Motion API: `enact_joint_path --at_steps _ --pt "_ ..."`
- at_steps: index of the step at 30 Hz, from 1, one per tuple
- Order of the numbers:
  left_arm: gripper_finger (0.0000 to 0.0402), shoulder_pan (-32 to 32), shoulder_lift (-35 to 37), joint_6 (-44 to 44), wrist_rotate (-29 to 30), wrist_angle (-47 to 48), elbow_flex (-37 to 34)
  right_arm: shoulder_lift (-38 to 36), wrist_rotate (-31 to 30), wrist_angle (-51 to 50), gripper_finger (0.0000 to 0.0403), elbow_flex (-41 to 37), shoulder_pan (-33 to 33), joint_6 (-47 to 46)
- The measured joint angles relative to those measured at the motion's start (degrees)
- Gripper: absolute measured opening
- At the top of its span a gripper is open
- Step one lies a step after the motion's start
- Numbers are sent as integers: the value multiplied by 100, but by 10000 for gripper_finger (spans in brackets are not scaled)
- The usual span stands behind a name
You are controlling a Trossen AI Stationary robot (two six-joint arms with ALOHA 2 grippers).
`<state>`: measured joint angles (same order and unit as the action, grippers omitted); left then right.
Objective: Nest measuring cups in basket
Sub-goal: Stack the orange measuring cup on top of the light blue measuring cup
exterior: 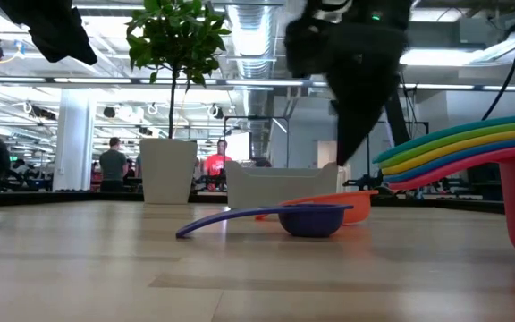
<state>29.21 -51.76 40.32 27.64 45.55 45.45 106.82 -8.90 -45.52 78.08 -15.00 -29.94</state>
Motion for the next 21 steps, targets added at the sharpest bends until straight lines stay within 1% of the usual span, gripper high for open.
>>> enact_joint_path --at_steps 3,5,7,13,21 --pt "2 0 -3 0 -2 -5 0 163 -5 141 228 2 11 -8" --pt "2 0 3 0 0 1 0 216 -10 -8 221 9 7 -5" --pt "2 0 -5 0 -4 -5 2 321 10 148 215 4 4 -22" --pt "2 0 1 0 -7 -9 2 524 51 88 203 4 2 -39" --pt "2 0 0 0 -6 -3 4 553 72 122 190 4 11 -155"
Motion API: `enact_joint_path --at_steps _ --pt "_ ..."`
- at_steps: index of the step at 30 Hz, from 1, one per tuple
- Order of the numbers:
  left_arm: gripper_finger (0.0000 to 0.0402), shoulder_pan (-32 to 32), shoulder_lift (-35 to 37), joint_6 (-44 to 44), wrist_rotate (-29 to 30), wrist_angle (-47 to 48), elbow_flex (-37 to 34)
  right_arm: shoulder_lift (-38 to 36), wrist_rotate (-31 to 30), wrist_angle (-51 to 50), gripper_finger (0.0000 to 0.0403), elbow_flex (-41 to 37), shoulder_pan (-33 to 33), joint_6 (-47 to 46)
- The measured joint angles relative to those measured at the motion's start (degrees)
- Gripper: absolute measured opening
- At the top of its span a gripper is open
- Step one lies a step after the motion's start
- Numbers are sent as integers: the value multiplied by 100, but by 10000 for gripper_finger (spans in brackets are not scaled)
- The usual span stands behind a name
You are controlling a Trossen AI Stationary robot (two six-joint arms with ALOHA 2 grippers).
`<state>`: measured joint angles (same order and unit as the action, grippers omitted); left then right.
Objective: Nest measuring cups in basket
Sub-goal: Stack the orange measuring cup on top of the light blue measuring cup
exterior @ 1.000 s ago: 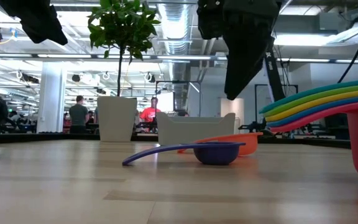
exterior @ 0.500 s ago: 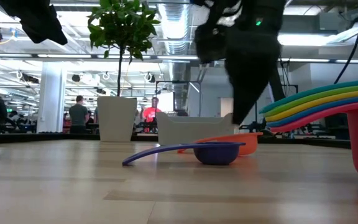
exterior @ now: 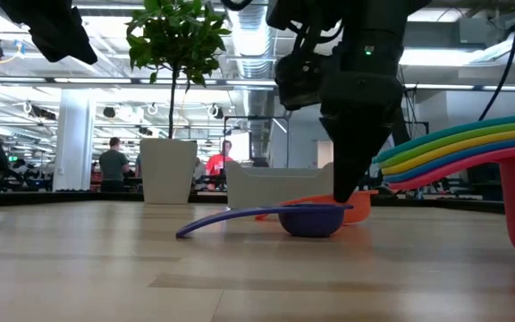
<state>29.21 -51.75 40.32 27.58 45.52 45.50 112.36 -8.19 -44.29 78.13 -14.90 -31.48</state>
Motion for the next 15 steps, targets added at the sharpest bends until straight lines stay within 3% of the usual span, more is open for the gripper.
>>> enact_joint_path --at_steps 15 --pt "2 0 -1 0 1 2 0 -2 24 214 150 0 0 -2"
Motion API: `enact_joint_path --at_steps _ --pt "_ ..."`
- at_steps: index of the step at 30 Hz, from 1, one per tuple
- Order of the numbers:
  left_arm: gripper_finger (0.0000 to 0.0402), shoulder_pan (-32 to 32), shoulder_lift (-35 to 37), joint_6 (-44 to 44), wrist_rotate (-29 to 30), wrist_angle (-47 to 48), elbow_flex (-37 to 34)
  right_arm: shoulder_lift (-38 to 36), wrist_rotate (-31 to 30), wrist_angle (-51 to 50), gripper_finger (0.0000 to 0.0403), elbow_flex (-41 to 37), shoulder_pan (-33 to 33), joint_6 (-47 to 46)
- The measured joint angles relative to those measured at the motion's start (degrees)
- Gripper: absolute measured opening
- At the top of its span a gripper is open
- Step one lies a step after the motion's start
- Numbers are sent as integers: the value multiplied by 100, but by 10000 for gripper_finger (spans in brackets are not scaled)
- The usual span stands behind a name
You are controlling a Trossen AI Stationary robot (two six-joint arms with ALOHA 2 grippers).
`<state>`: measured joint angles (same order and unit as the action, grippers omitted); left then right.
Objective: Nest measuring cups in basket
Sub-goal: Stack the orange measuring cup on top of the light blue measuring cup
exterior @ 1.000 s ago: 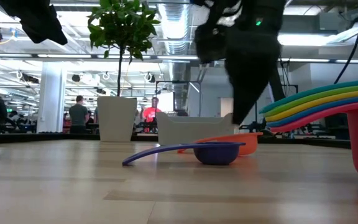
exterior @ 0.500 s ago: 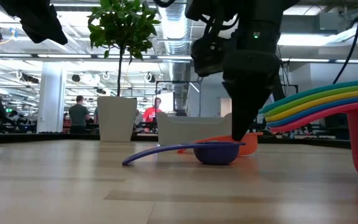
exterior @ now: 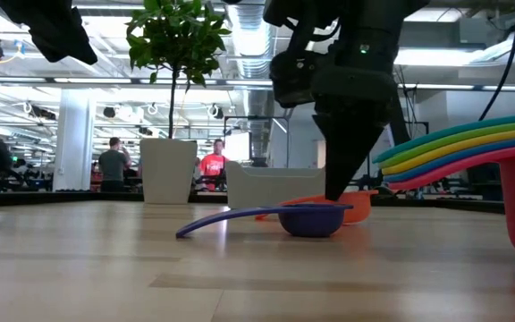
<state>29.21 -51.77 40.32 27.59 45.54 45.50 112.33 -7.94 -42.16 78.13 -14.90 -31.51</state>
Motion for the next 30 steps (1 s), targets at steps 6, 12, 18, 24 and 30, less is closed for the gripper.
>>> enact_joint_path --at_steps 6,12,18,24,30 --pt "2 0 0 0 0 0 0 0 10 86 138 0 43 0" --pt "2 0 0 0 -17 0 0 50 9 112 127 2 83 -11" --pt "2 0 0 0 -22 0 0 50 13 96 119 2 118 -11" --pt "2 0 0 0 -26 0 0 50 57 92 97 2 118 -148" --pt "2 0 0 0 -26 0 0 50 63 86 47 2 118 -274"
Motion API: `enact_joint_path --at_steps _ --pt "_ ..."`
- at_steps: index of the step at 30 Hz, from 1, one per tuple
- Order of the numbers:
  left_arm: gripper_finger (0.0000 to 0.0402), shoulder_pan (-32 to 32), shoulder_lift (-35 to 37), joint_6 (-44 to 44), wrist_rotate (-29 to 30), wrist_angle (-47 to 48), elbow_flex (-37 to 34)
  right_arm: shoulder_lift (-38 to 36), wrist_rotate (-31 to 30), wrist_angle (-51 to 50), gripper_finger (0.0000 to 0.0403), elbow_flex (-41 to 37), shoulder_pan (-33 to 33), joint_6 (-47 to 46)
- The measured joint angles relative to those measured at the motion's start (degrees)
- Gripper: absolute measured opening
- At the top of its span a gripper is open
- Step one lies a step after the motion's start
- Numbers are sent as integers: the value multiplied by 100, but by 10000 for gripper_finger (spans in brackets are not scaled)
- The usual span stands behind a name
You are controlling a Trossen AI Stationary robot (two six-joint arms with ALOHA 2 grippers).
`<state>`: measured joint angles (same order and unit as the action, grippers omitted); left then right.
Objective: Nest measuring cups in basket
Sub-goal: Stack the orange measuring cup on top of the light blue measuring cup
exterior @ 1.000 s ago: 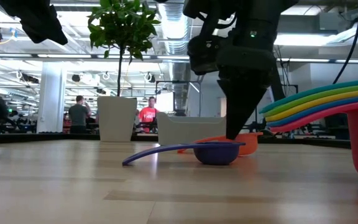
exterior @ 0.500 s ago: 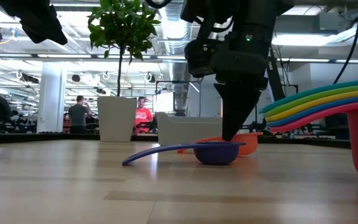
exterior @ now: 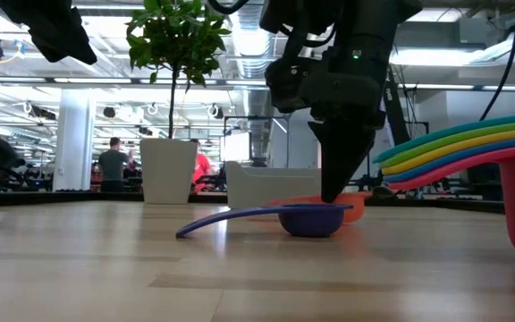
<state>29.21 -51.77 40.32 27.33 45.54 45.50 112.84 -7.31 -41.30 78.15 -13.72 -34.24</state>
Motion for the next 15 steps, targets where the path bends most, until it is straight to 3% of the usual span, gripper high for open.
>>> enact_joint_path --at_steps 3,8,15 --pt "2 0 0 0 0 0 0 -2 -8 4 14 0 0 -67" --pt "2 0 0 0 0 0 0 -48 -9 -169 8 90 0 -192" --pt "2 0 0 0 0 2 -2 -252 3 -2030 5 1345 -334 -330"
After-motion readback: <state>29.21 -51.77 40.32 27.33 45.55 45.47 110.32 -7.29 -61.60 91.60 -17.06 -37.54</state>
